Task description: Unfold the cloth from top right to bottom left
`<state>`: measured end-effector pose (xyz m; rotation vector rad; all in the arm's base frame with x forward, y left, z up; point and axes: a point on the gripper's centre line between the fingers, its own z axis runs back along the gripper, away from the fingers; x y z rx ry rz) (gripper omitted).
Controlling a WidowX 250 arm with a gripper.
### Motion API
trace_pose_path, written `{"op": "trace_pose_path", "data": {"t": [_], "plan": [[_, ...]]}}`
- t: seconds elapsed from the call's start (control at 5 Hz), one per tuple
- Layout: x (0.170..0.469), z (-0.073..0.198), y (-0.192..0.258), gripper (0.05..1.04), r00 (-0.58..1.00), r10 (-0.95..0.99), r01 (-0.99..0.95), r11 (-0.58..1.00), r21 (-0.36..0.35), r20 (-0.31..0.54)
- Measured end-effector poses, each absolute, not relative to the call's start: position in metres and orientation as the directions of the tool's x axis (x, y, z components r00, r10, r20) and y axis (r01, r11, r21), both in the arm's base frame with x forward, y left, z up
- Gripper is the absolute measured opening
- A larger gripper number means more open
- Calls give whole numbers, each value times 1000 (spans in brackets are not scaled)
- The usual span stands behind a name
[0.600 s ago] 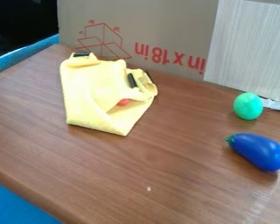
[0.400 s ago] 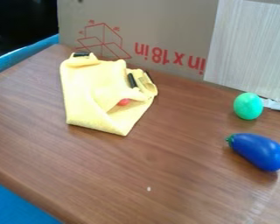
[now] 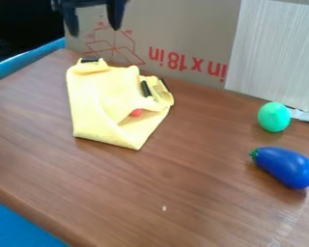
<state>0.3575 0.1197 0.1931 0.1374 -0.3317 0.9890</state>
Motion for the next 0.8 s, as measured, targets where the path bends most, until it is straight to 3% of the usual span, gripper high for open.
{"op": "trace_pose_path", "data": {"t": [0.6,0.8], "plan": [[406,114,96,1000,527,748,-845,510,158,403],[412,101,89,1000,563,716,-822,539,185,413]]}}
